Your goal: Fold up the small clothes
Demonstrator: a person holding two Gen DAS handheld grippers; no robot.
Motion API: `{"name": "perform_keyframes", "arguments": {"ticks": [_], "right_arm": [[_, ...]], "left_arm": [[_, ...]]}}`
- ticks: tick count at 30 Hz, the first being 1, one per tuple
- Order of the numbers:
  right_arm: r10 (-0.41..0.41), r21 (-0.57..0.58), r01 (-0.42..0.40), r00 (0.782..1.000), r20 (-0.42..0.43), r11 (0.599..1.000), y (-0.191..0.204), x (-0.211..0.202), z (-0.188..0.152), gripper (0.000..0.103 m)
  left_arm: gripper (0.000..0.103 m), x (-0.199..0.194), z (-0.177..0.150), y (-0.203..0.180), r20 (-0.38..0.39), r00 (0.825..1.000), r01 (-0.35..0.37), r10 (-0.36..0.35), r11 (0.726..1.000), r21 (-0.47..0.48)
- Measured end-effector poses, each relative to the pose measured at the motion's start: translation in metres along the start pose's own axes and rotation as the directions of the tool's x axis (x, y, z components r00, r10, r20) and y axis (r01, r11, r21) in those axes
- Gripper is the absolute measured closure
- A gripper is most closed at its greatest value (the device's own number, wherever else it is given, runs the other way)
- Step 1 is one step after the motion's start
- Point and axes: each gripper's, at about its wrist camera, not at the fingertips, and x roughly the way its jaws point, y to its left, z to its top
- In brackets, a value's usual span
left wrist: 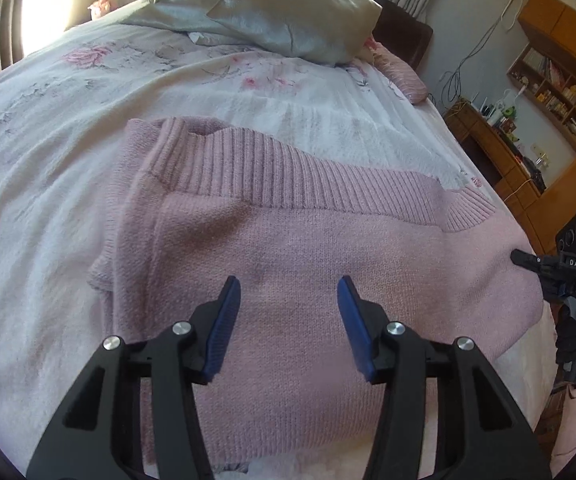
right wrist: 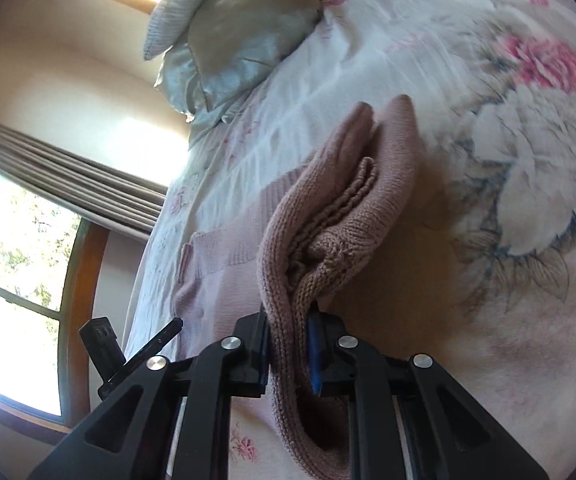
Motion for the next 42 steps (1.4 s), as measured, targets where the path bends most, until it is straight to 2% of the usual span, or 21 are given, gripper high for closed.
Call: {"name": "perform_keyframes", "arguments": {"ticks": [6,11,16,21,25,27,30,31,33,34,38,40,41,42], "right_arm": [[-0.067,-0.242,0.048,0.995,-0.070,0.969,0.117,0.050,0.006,0.088],[-0.150,-0.383,0.082,0.977,-0.151,0.920,0.176,0.115,-0.014,0.088],[-0.226,-0.432,0.117,0.952,-0.208,0.894,0.189,0.172,-0.033,0.088],[-0.278,-0.438,0.148,0.927,-0.250,0.887,0.177,0.208,-0.049,0.084],[-0.256,-0.436,0.125,0.932,-0.255,0.891,0.167,0.209,-0.055,0.074],[-0.222,-0.428,0.089,0.936,-0.272,0.900,0.169,0.207,-0.057,0.065],[-0.201,-0.460,0.064,0.946,-0.254,0.886,0.178,0.189,-0.061,0.063],[-0.195,-0.484,0.060,0.953,-0.233,0.873,0.182,0.178,-0.064,0.062],[-0.207,-0.534,0.080,0.961,-0.182,0.842,0.188,0.158,-0.073,0.051],[-0.215,-0.563,0.087,0.962,-0.166,0.822,0.194,0.152,-0.080,0.050],[-0.262,-0.661,0.098,0.953,-0.153,0.744,0.200,0.146,-0.116,0.040],[-0.330,-0.731,0.158,0.939,-0.097,0.663,0.204,0.153,-0.135,0.035],[-0.356,-0.762,0.185,0.932,-0.063,0.620,0.206,0.157,-0.141,0.027],[-0.371,-0.780,0.202,0.928,-0.042,0.593,0.206,0.159,-0.149,0.025]], "left_arm": [[0.053,-0.025,-0.005,0.019,0.016,1.000,0.019,-0.019,1.000,-0.016],[0.053,-0.036,-0.006,0.040,0.036,0.999,0.029,-0.027,0.998,-0.061],[0.053,-0.046,-0.009,0.060,0.050,0.998,0.030,-0.025,0.994,-0.104],[0.053,-0.052,-0.010,0.068,0.055,0.998,0.028,-0.022,0.993,-0.111],[0.053,-0.054,-0.009,0.071,0.058,0.998,0.039,-0.032,0.991,-0.126],[0.053,-0.053,-0.009,0.071,0.054,0.998,0.046,-0.039,0.990,-0.134],[0.052,-0.054,-0.010,0.069,0.050,0.997,0.060,-0.053,0.988,-0.141],[0.052,-0.054,-0.010,0.069,0.049,0.997,0.066,-0.060,0.987,-0.143],[0.051,-0.056,-0.009,0.068,0.050,0.996,0.077,-0.071,0.986,-0.148],[0.051,-0.056,-0.009,0.068,0.050,0.996,0.080,-0.073,0.985,-0.152],[0.049,-0.057,-0.004,0.063,0.044,0.994,0.109,-0.103,0.979,-0.173],[0.048,-0.057,-0.002,0.057,0.037,0.993,0.119,-0.115,0.978,-0.170],[0.048,-0.056,-0.001,0.054,0.031,0.993,0.120,-0.117,0.979,-0.165],[0.047,-0.056,0.000,0.051,0.023,0.993,0.122,-0.120,0.979,-0.161]]}}
